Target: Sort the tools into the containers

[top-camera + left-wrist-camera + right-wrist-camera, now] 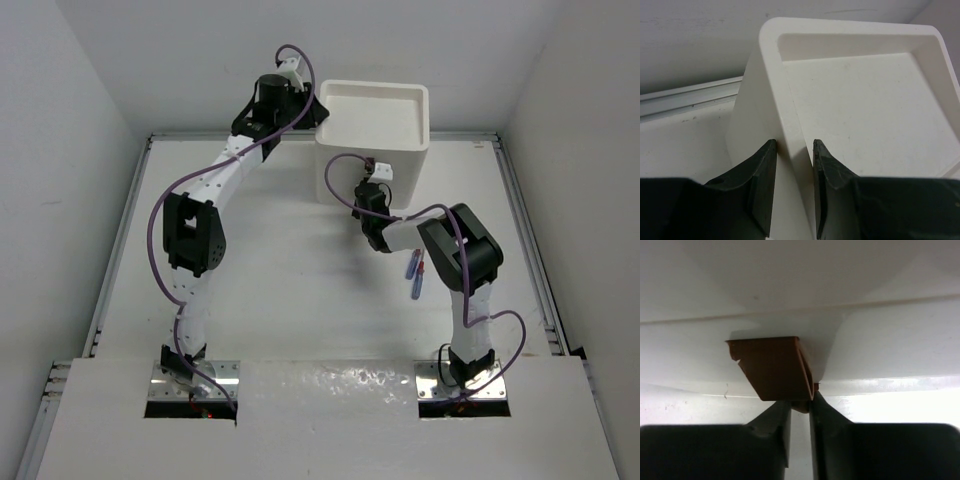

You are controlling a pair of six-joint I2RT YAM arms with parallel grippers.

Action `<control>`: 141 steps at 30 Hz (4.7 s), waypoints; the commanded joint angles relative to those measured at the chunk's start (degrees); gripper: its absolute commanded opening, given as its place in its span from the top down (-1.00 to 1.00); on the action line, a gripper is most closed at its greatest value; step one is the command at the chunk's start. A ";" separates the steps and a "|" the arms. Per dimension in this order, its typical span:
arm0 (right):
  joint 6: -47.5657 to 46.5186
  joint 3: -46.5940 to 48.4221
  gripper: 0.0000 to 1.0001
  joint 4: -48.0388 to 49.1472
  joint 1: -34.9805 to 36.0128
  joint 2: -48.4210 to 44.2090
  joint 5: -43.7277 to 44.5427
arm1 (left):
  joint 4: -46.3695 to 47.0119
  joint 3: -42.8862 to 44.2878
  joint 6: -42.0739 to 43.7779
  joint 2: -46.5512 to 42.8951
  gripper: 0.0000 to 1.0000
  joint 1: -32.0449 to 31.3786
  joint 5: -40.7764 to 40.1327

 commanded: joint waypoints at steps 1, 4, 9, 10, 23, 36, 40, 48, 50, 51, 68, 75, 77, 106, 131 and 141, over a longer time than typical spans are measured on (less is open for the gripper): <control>-1.76 4.71 0.72 6.54 -1.75 0.98 0.58 | -15.94 -2.22 1.34 3.85 1.00 -2.43 9.62; -1.14 4.98 0.68 4.26 -2.45 0.90 -0.65 | -16.20 -2.13 1.34 3.85 1.00 -2.43 9.62; -0.96 3.22 1.00 5.75 -3.77 0.90 -2.32 | -16.20 -2.13 1.52 3.93 1.00 -2.43 9.53; -1.58 2.87 1.00 6.36 -3.77 0.72 -2.58 | -16.29 -2.13 1.52 3.93 1.00 -2.43 9.36; -7.29 -18.48 1.00 15.33 -1.84 -14.12 -20.15 | -16.29 -0.99 1.70 4.64 1.00 -2.25 6.02; -12.48 -35.80 1.00 7.43 6.50 -28.90 -24.47 | -15.76 -0.11 0.46 4.46 1.00 -2.43 4.52; -14.86 -35.89 1.00 4.26 10.55 -32.23 -22.45 | -15.94 0.06 0.64 4.37 1.00 -2.43 3.91; -16.00 -29.91 -0.03 -17.00 10.20 -46.55 -19.73 | -16.38 0.24 1.26 4.37 1.00 -2.43 3.91; -14.60 -29.92 -0.29 -20.95 10.29 -51.29 -16.40 | -16.29 0.33 1.26 4.37 1.00 -2.43 3.91; -12.33 -29.48 -0.43 -23.23 10.29 -55.66 -9.68 | -16.38 0.50 1.34 4.46 1.00 -2.43 3.91; 4.48 -30.09 0.27 -47.25 -13.53 -51.06 -20.16 | -15.41 -0.99 1.61 3.58 1.00 -2.69 2.24; 3.61 -33.16 0.32 -42.69 -14.41 -41.92 -17.96 | -15.15 -1.60 1.61 3.32 1.00 -2.69 2.15; 4.30 -33.43 0.33 -41.98 -14.67 -39.72 -18.23 | -15.15 -1.87 1.61 3.06 1.00 -2.69 2.24; -68.90 3.39 1.00 -45.06 0.88 -24.35 -26.49 | -14.53 -2.93 3.45 1.56 1.00 -3.13 0.22; 8.06 -22.18 -0.01 -39.76 -9.63 -47.01 5.20 | -15.32 -1.69 4.07 2.35 1.00 -3.04 0.30; 10.89 -24.02 -0.09 -38.46 -11.77 -38.05 -5.92 | -14.89 -2.75 3.98 2.00 1.00 -3.22 0.04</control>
